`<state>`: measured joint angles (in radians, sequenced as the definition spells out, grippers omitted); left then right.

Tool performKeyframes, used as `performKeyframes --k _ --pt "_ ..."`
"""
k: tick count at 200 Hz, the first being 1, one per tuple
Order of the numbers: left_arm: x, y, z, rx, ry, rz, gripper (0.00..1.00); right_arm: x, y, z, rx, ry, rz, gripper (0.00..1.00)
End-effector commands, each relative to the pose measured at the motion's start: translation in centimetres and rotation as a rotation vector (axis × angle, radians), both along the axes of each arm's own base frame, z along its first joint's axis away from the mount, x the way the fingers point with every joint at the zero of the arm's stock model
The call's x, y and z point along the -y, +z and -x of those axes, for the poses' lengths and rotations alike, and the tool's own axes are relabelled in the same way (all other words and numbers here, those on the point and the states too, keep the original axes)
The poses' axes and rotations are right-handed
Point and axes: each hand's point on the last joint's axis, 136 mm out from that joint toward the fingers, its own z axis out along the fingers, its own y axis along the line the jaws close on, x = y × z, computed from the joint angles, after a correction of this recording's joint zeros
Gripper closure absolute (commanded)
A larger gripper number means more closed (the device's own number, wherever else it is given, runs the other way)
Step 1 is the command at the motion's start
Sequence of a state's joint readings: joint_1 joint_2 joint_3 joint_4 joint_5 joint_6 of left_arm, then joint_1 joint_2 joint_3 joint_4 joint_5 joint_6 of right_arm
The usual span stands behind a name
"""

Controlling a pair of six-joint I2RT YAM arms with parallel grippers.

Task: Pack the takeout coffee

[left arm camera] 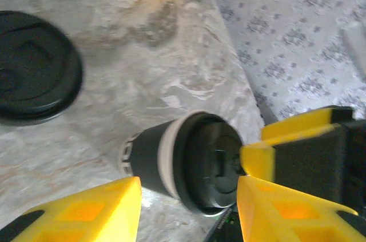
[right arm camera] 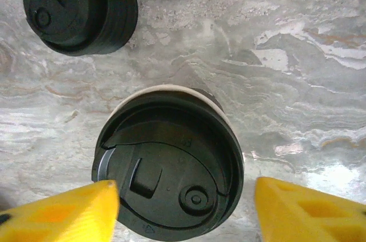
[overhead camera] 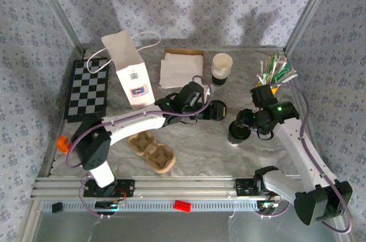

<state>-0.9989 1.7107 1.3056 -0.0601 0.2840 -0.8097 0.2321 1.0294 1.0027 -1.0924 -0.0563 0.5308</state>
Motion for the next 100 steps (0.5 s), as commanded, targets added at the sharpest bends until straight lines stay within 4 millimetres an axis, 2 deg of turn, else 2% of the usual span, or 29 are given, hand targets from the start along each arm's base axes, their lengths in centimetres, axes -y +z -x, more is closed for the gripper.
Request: performKeyframes --k 1,49,85,100 --pt "1.3 -1.4 1.1 -0.006 -0.092 -0.052 0.54 -0.4 -0.5 0.8 -0.036 -0.008 -0.101 0.42" --pt "3.5 -3.7 2.7 0.016 -0.223 -0.150 0.58 0.5 -1.5 1.3 -0.043 -0.077 -0.150 0.60" --pt "4.2 -4.8 2.5 0.029 -0.243 -0.184 0.62 1.0 -2.0 2.1 -0.054 -0.110 -0.169 0.76" --pt "4.3 -5.1 2.4 0.031 -0.246 -0.192 0.62 1.2 -2.1 2.3 -0.051 -0.120 -0.176 0.77"
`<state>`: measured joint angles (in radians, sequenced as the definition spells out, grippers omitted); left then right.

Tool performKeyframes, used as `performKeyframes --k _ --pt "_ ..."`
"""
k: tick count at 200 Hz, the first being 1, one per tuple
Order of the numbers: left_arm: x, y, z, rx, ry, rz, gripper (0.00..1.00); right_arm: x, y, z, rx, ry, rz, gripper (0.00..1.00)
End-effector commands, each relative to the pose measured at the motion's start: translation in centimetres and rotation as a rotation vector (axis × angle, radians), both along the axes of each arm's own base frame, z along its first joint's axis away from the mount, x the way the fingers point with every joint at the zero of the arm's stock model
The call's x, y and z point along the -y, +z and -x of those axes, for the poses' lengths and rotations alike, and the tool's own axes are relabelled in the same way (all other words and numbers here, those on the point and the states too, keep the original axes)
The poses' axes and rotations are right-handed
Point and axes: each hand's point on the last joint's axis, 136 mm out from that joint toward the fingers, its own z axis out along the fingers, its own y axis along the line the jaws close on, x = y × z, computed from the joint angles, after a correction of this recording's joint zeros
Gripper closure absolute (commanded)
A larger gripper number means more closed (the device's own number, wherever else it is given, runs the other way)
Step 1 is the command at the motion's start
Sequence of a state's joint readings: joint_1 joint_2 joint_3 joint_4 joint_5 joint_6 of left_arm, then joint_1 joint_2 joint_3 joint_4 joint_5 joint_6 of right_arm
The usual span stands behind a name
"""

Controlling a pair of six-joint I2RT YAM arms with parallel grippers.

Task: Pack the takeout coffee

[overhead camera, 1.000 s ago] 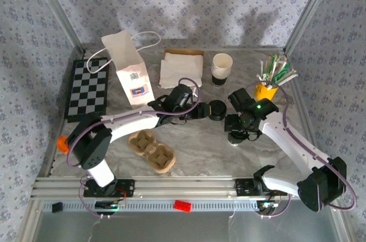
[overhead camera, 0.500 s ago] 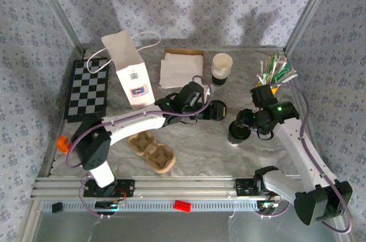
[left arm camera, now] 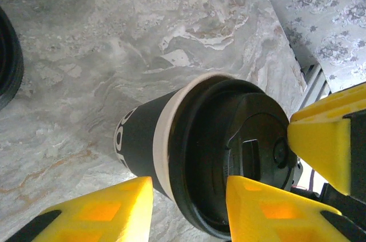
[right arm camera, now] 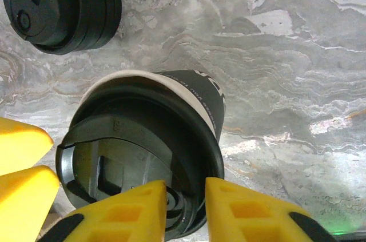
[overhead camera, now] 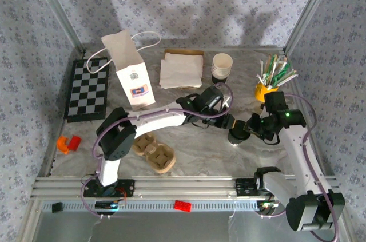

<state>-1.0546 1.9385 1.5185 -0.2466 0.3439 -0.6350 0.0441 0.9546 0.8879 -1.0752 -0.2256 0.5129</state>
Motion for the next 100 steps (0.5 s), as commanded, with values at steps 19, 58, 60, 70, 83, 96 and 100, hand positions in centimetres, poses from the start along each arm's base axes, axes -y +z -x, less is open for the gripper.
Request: performKeyframes --k 19,58,60,70,83,96,100 --pt "0.6 0.3 0.3 0.022 -0.055 -0.011 0.63 -0.5 -0.5 0.9 -0.015 -0.008 -0.058 0.82" --pt "0.8 -0.5 0.2 0.022 -0.064 -0.022 0.66 -0.4 -0.9 1.0 -0.028 -0.018 -0.054 0.86" --pt "0.9 -0.5 0.2 0.020 -0.066 -0.021 0.66 -0.3 -1.0 1.0 -0.029 -0.018 -0.052 0.87" --pt "1.0 -0.8 0.2 0.014 -0.069 -0.022 0.67 -0.1 -1.1 1.0 -0.030 -0.019 -0.037 0.88" --pt "1.0 -1.3 0.2 0.008 -0.068 -0.029 0.69 0.0 -1.2 1.1 -0.034 -0.016 -0.027 0.88" --pt "0.9 -1.9 0.2 0.001 -0.067 -0.042 0.70 0.1 -1.4 1.3 -0.045 -0.023 -0.023 0.88" --pt "0.8 -2.2 0.3 -0.003 -0.066 -0.052 0.70 0.1 -1.5 1.3 -0.047 -0.024 -0.020 0.88"
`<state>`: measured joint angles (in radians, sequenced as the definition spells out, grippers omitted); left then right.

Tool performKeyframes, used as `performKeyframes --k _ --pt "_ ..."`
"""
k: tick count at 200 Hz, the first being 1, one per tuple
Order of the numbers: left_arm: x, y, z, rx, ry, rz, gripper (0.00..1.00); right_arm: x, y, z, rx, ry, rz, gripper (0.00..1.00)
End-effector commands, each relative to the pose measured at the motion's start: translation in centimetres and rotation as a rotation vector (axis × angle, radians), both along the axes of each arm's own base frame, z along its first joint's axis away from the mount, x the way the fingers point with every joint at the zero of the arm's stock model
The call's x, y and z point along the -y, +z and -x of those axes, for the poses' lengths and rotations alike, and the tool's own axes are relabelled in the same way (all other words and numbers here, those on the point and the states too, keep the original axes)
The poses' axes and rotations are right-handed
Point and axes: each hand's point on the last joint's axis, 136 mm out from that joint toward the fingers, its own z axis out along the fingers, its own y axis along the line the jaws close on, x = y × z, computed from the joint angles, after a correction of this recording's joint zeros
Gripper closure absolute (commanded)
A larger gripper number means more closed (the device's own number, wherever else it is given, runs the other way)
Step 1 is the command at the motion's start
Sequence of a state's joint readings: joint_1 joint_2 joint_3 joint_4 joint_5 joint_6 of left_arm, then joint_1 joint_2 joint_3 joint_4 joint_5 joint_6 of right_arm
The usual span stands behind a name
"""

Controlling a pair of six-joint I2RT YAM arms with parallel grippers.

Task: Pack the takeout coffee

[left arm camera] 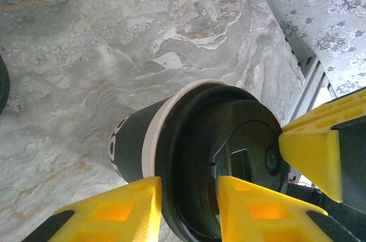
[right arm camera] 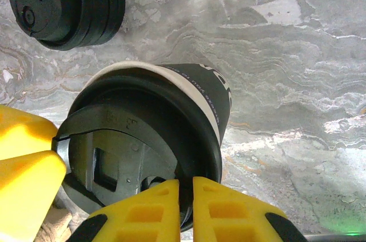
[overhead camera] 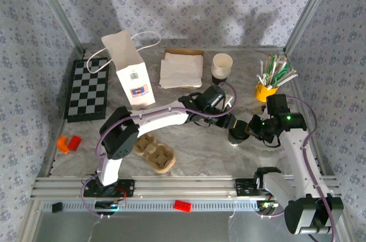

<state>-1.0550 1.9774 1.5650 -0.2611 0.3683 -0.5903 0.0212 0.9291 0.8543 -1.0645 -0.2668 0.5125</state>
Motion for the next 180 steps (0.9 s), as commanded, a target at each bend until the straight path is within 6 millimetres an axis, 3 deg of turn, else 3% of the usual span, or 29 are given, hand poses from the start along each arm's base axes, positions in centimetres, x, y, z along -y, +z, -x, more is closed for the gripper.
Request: performKeyframes --k 1,58,88,145,180 --pt "-0.1 -2.0 0.3 -0.019 -0.018 -0.056 0.70 0.4 -1.1 0.9 -0.049 -0.014 0.019 0.88" --pt "-1.5 -4.9 0.8 -0.041 -0.021 -0.146 0.75 0.5 -2.1 1.5 -0.110 -0.014 0.083 0.88" --pt "-1.9 -5.9 -0.3 0.009 -0.026 -0.185 0.75 -0.1 -2.5 1.5 -0.115 -0.017 0.088 0.87" --pt "1.1 -2.6 -2.3 0.110 -0.098 -0.053 0.75 -1.8 -1.5 1.1 -0.068 -0.029 0.042 0.81" --pt "1.6 -1.6 -3.5 0.127 -0.096 -0.014 0.75 -2.2 -0.8 0.9 -0.041 -0.056 0.007 0.77"
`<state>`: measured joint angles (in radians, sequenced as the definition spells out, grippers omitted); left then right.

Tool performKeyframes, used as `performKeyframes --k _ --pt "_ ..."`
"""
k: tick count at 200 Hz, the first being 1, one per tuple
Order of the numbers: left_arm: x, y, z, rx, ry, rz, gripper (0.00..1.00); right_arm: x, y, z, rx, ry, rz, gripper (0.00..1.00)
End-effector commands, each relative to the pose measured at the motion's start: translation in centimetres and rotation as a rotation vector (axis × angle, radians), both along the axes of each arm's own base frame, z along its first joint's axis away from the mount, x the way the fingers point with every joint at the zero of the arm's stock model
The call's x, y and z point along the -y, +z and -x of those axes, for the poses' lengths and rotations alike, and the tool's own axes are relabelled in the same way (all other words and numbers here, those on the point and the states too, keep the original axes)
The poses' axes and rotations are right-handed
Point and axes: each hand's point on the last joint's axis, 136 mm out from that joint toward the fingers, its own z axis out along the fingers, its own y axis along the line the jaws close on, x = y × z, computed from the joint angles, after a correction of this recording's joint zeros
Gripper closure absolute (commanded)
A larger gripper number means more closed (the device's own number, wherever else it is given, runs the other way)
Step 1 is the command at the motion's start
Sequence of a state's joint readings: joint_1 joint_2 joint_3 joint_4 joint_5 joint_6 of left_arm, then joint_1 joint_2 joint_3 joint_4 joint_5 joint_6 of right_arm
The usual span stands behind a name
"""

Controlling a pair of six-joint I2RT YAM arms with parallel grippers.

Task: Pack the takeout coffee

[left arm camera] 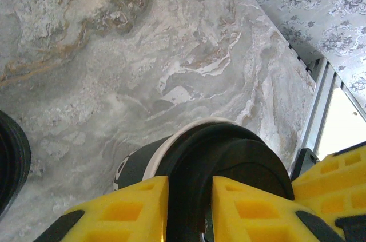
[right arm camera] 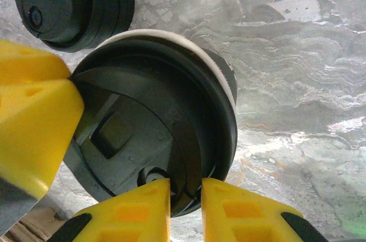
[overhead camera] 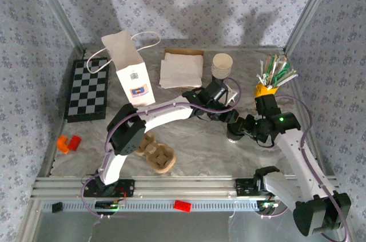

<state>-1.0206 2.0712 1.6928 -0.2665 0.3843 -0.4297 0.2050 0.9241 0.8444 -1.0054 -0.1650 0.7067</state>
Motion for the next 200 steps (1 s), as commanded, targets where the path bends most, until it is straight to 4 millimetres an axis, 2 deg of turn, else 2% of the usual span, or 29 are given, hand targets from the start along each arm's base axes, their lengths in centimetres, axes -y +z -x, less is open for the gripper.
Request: performKeyframes --k 1,9,28,49,67,112,126,151,200 --pt "-0.1 -1.9 -0.6 -0.001 -0.014 -0.040 0.75 -0.2 -0.7 1.2 -0.056 -0.027 -0.021 0.77" --pt "-0.1 -1.7 -0.5 0.001 -0.018 -0.034 0.74 -0.6 -0.8 1.6 -0.071 -0.016 -0.047 0.76" --pt "-0.1 -0.8 -0.5 0.017 -0.028 -0.021 0.71 -0.6 -0.1 0.8 -0.029 -0.026 -0.054 0.71" --pt "-0.1 1.0 -0.4 0.032 -0.034 0.017 0.63 -0.9 0.6 0.8 -0.016 -0.014 -0.072 0.69" --pt "-0.2 2.3 -0.3 0.039 -0.023 0.043 0.61 -0.6 0.9 1.0 -0.018 -0.010 -0.060 0.68" --pt "-2.4 4.5 -0.8 0.019 0.111 0.065 0.52 0.3 2.6 0.7 0.011 -0.008 -0.064 0.63" --pt "-3.5 4.5 -0.8 -0.006 0.163 0.042 0.50 0.9 2.7 0.4 0.011 -0.022 -0.061 0.63" --pt "-4.7 3.2 0.3 -0.095 0.214 0.028 0.50 1.1 2.4 -0.5 -0.003 -0.001 -0.100 0.64" --pt "-3.2 1.7 1.5 -0.185 0.183 0.028 0.51 1.3 1.5 -1.7 0.000 -0.012 -0.166 0.69"
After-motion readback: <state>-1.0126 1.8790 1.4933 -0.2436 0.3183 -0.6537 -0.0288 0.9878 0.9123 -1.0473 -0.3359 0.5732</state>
